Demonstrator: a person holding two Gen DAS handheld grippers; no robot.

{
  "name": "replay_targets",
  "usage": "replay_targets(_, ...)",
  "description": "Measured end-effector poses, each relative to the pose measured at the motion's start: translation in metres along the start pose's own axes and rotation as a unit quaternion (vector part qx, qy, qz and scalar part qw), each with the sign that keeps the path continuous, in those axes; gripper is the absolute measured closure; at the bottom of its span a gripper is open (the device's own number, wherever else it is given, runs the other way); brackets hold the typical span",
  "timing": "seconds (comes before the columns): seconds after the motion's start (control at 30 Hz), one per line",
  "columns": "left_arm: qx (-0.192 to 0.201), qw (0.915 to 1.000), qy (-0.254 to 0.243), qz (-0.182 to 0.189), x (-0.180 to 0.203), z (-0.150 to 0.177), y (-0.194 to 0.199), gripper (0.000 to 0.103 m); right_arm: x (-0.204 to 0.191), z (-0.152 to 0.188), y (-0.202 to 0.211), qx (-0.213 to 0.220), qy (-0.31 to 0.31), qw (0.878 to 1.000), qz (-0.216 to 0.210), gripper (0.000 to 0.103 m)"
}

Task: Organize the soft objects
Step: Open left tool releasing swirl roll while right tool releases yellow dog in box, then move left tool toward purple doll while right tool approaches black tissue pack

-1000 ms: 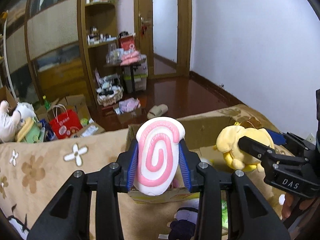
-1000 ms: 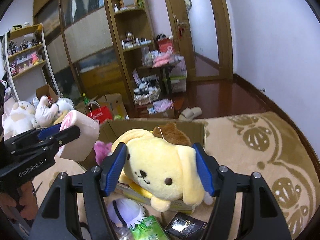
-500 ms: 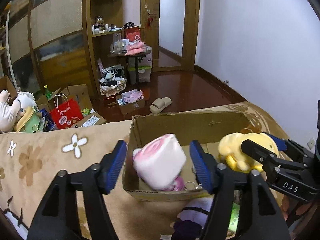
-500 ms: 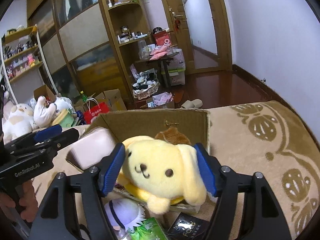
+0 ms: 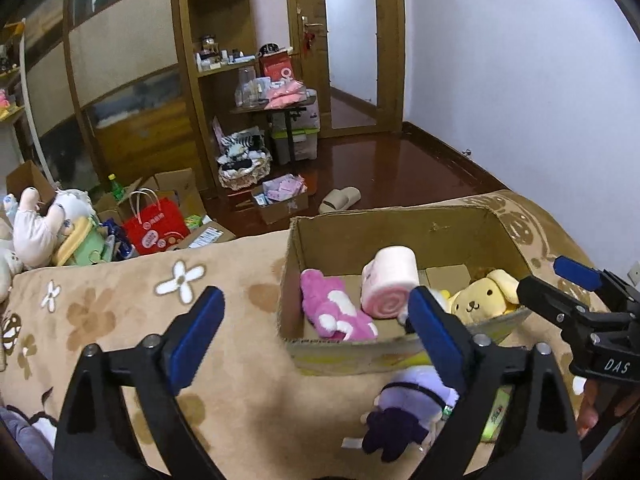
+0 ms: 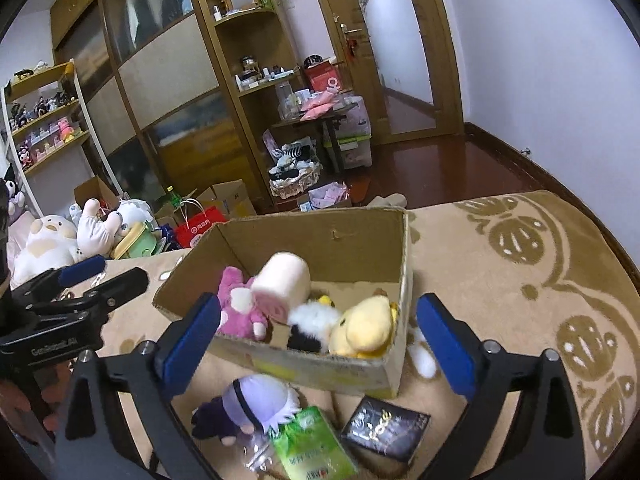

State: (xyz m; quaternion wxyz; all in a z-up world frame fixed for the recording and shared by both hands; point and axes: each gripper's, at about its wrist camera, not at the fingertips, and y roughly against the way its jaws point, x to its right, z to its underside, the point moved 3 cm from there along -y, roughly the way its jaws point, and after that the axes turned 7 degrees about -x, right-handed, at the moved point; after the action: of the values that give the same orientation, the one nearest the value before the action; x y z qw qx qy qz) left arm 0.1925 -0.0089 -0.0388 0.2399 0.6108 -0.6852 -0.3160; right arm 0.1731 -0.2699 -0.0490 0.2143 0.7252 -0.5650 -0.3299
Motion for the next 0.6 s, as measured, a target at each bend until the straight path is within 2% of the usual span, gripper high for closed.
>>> replay_targets(0.13,-0.006,0.9999,0.007,-0.005,-0.004,0.009,0.013,0.005,0.001,0.005,0.011,-0.001,0.003,1.000,0.008,0.000)
replay_targets(0.23,-0.013,0.9999,0.009,0.002,-0.005,0.017,0.021,0.005,0.004,0.010,0.019,-0.002,0.001,1.000,0.011,0.000)
replay_targets(0.6,-0.023,0.9997,0.006,-0.010,-0.005,0.037,0.048,0.005,0.012,0.028,0.045,-0.003,-0.014,1.000,0.026,0.000)
